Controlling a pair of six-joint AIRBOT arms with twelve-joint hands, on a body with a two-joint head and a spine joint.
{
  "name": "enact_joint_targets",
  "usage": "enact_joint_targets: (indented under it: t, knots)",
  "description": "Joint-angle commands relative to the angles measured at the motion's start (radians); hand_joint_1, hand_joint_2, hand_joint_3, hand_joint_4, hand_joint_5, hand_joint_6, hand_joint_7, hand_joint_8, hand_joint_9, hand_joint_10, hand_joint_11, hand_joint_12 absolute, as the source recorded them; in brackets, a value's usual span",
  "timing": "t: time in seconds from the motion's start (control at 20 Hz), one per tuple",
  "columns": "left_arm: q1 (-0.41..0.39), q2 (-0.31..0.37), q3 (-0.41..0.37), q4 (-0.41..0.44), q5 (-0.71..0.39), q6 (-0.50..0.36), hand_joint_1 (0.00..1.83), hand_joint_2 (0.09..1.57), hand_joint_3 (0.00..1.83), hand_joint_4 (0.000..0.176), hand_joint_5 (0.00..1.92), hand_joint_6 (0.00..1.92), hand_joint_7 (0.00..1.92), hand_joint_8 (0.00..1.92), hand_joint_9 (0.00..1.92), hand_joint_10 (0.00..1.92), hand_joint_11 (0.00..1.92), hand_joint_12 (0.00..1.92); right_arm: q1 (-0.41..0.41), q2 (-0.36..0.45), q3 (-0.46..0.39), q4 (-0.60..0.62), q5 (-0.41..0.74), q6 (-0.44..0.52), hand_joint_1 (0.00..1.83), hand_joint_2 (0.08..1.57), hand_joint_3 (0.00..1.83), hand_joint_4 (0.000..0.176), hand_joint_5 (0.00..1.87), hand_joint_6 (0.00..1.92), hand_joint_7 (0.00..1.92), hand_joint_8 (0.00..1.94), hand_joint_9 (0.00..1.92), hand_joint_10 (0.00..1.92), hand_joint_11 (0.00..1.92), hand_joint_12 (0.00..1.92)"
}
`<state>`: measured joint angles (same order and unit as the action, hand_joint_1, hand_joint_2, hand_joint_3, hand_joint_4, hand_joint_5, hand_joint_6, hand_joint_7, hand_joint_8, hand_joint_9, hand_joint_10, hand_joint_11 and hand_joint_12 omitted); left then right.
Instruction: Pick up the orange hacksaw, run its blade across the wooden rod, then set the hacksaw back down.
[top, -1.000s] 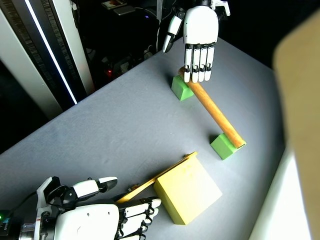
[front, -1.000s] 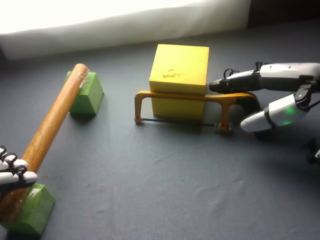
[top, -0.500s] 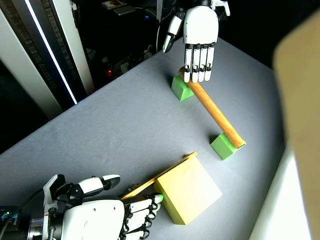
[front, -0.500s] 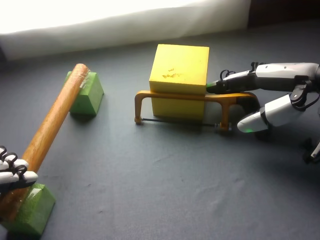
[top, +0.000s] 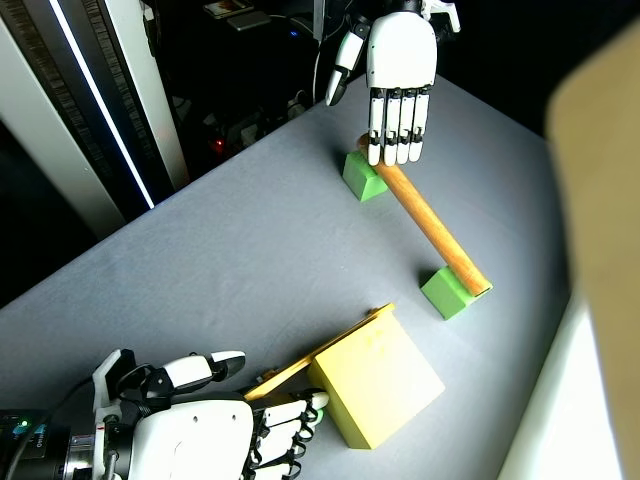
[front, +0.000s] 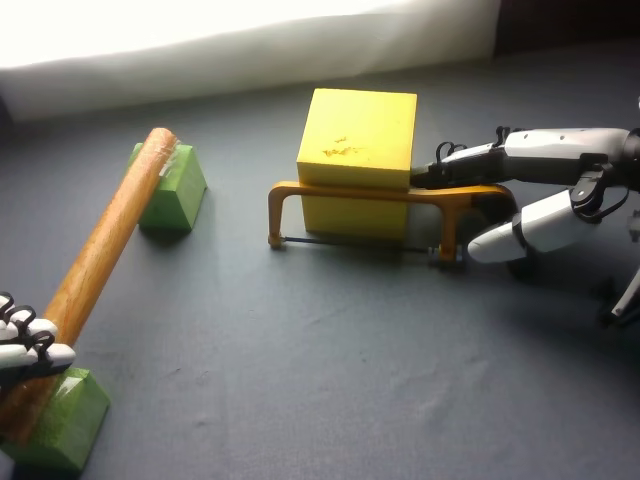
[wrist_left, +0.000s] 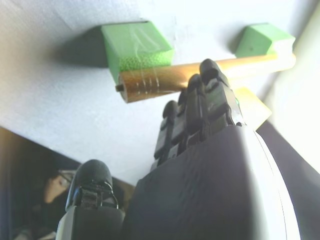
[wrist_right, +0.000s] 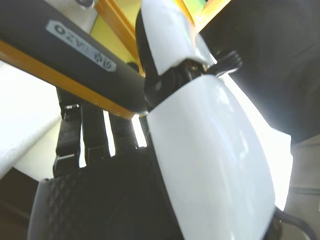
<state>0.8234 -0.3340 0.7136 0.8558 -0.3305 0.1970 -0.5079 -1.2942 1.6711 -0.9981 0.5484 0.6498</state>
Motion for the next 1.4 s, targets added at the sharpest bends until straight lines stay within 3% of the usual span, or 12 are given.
enact_joint_targets:
  t: [0.0,0.15,0.2,0.25,0.3,0.35,0.45,0.5,0.55,1.05,1.2,1.35]
  knots:
    - [-0.006,-0.002,0.004,-0.011,-0.034,0.002,0.03,1.24,0.00,0.000,0.02,0.00,0.02,0.00,0.02,0.00,0.00,0.05,0.016,-0.003,0.002,0.049,0.063,0.001,1.02,1.16,0.00,0.000,0.34,0.01,0.37,0.01,0.42,0.02,0.05,1.06]
    - [-0.006,-0.002,0.004,-0.011,-0.034,0.002,0.03,1.22,0.00,0.000,0.04,0.00,0.05,0.00,0.06,0.00,0.00,0.18,0.022,-0.012,0.002,0.049,0.049,-0.001,1.12,1.18,0.00,0.000,0.70,0.03,0.80,0.04,0.83,0.07,0.49,1.05]
    - [-0.006,-0.002,0.004,-0.011,-0.034,0.002,0.03,1.22,0.00,0.000,0.04,0.00,0.05,0.00,0.06,0.00,0.00,0.18,0.023,-0.014,0.002,0.049,0.045,-0.001,1.12,1.19,0.01,0.000,0.79,0.98,0.92,0.05,0.96,0.06,0.66,0.96]
    - [-0.006,-0.002,0.004,-0.011,-0.034,0.002,0.04,1.22,0.00,0.000,0.04,0.01,0.06,0.01,0.06,0.00,0.00,0.18,0.024,-0.017,0.002,0.049,0.043,-0.001,1.20,1.17,0.00,0.000,0.78,1.16,1.01,0.81,1.13,0.10,0.83,0.95]
    - [-0.006,-0.002,0.004,-0.011,-0.034,0.002,0.02,1.23,0.00,0.000,0.02,0.00,0.04,0.00,0.04,0.00,0.00,0.13,0.024,-0.019,0.002,0.049,0.040,-0.001,1.34,1.13,0.00,0.000,0.77,1.11,0.98,0.95,1.07,0.89,0.91,0.99]
    - [-0.007,-0.002,0.004,-0.011,-0.034,0.002,0.02,1.23,0.00,0.000,0.03,0.00,0.04,0.00,0.04,0.00,0.00,0.15,0.026,-0.020,0.001,0.049,0.037,-0.002,1.37,1.12,0.00,0.000,0.78,1.07,0.98,0.98,1.09,1.02,0.99,1.03]
    - [-0.007,-0.003,0.004,-0.011,-0.036,0.002,0.00,1.24,0.00,0.000,0.03,0.00,0.04,0.00,0.03,0.01,0.00,0.09,0.029,-0.021,0.001,0.049,0.034,-0.002,1.25,1.12,0.00,0.000,0.90,0.99,1.06,1.01,1.16,0.74,1.03,1.12]
    - [-0.007,-0.003,0.004,-0.011,-0.036,0.002,0.00,1.24,0.00,0.000,0.02,0.00,0.04,0.00,0.03,0.00,0.00,0.08,0.029,-0.022,0.001,0.049,0.036,-0.002,1.35,1.11,0.01,0.000,0.86,0.99,0.97,1.04,1.03,1.10,1.01,1.16]
    - [-0.007,-0.002,0.004,-0.011,-0.037,0.002,0.04,1.23,0.00,0.000,0.06,0.00,0.07,0.00,0.07,0.00,0.00,0.18,0.029,-0.022,0.001,0.049,0.038,-0.002,1.37,1.13,0.01,0.000,0.85,1.00,0.93,1.06,0.99,1.22,0.97,1.22]
    - [-0.007,-0.002,0.005,-0.011,-0.044,0.002,0.04,1.23,0.00,0.000,0.03,0.00,0.05,0.00,0.04,0.00,0.00,0.16,0.070,0.062,-0.074,0.057,0.113,-0.042,1.37,1.13,0.00,0.000,0.86,0.99,0.95,1.02,0.95,1.28,0.91,1.28]
    - [-0.008,-0.002,0.005,-0.011,-0.047,0.002,0.02,1.24,0.00,0.000,0.01,0.00,0.04,0.00,0.03,0.00,0.00,0.11,0.071,0.163,-0.241,0.383,0.098,-0.326,1.37,1.13,0.00,0.000,0.85,0.98,0.95,1.04,0.94,1.29,0.89,1.31]
    - [-0.009,-0.002,0.005,-0.011,-0.047,0.002,0.02,1.24,0.00,0.000,0.03,0.00,0.06,0.00,0.05,0.00,0.00,0.17,0.087,0.199,-0.307,0.459,0.097,-0.381,1.38,1.12,0.00,0.000,0.87,0.96,0.96,1.01,0.95,1.28,0.89,1.30]
